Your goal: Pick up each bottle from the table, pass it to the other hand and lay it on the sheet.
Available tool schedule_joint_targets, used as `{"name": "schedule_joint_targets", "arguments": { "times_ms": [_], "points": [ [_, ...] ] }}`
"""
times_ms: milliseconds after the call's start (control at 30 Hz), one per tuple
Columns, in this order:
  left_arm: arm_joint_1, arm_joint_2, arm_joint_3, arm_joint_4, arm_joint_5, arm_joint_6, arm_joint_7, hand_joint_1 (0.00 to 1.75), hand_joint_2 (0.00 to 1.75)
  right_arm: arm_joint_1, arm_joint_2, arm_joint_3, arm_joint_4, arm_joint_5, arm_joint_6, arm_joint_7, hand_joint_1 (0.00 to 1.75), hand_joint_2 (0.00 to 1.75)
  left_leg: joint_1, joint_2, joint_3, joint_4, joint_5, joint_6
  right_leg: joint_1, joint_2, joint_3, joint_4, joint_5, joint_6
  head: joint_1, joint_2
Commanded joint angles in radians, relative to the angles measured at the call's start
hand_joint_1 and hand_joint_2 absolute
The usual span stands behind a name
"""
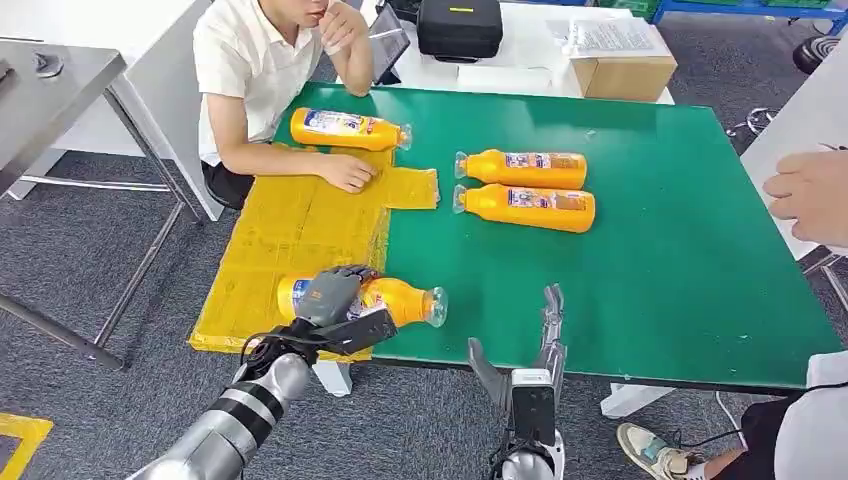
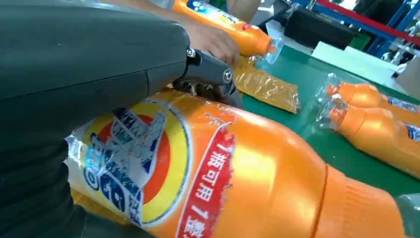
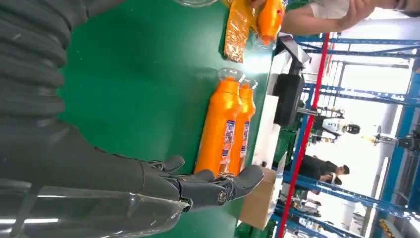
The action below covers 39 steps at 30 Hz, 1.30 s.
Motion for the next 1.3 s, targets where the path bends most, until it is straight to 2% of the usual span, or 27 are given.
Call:
{"name": "schedule_joint_targets", "arguments": {
  "times_ms": [33, 400, 867, 967, 1067, 1167, 1200, 1300],
  "points": [
    [-0.052, -0.008, -0.024, 0.192, 0.028, -0.121, 0.018, 0.03, 1.75, -0.055, -0.03, -0.039, 0.095, -0.02, 0.0, 0.004, 0.0, 1.75, 0.001, 0.001, 0.003, -0.002, 0.0, -0.002, 0.001, 0.001, 0.003, -0.002, 0.001, -0.002, 0.0, 0.0],
    [-0.091, 0.002, -0.053, 0.276, 0.047, -0.239, 0.029, 0.0, 1.75, -0.078, -0.032, -0.067, 0.13, -0.001, -0.001, 0.004, 0.0, 1.75, 0.0, 0.004, 0.004, -0.003, -0.001, -0.002, 0.0, 0.003, 0.003, -0.002, 0.0, -0.002, 0.0, 0.0],
    [-0.085, 0.0, -0.047, 0.269, 0.086, -0.268, -0.002, 0.0, 1.75, -0.078, -0.032, -0.081, 0.139, 0.019, -0.001, 0.004, 0.0, 1.75, 0.0, 0.004, 0.005, -0.003, -0.001, -0.001, 0.0, 0.003, 0.004, -0.002, 0.0, -0.002, 0.0, 0.0],
    [-0.054, -0.019, 0.006, 0.201, 0.182, -0.302, -0.093, 0.0, 1.75, -0.072, -0.035, -0.08, 0.131, 0.018, -0.001, 0.004, 0.0, 1.75, 0.0, 0.003, 0.004, -0.002, -0.001, -0.001, 0.0, 0.002, 0.004, -0.001, 0.0, -0.001, 0.0, 0.0],
    [0.032, -0.037, 0.054, 0.031, 0.322, -0.325, -0.213, 0.0, 1.75, -0.052, -0.035, -0.087, 0.118, 0.022, -0.001, 0.004, 0.0, 1.75, 0.0, 0.002, 0.003, -0.002, -0.001, -0.001, 0.0, 0.002, 0.003, -0.002, 0.0, -0.001, 0.0, 0.0],
    [0.051, -0.047, 0.06, -0.011, 0.34, -0.306, -0.228, 0.0, 1.75, -0.049, -0.033, -0.089, 0.115, 0.026, -0.001, 0.004, 0.0, 1.75, 0.0, 0.002, 0.002, -0.001, -0.001, -0.001, 0.0, 0.002, 0.002, -0.001, 0.0, -0.001, -0.001, 0.0],
    [0.092, -0.067, 0.056, -0.115, 0.366, -0.264, -0.245, 0.0, 1.75, -0.044, -0.028, -0.097, 0.109, 0.033, -0.001, 0.004, 0.0, 1.75, 0.0, 0.002, 0.002, -0.001, -0.002, -0.002, 0.0, 0.001, 0.002, -0.001, -0.001, -0.002, 0.0, 0.0],
    [0.142, -0.081, 0.025, -0.237, 0.417, -0.279, -0.3, 0.0, 1.75, -0.036, -0.026, -0.099, 0.103, 0.043, -0.001, 0.004, 0.0, 1.75, 0.001, 0.001, -0.002, 0.0, -0.002, -0.002, 0.001, 0.001, -0.001, 0.0, -0.002, -0.002, 0.0, 0.0]
  ]
}}
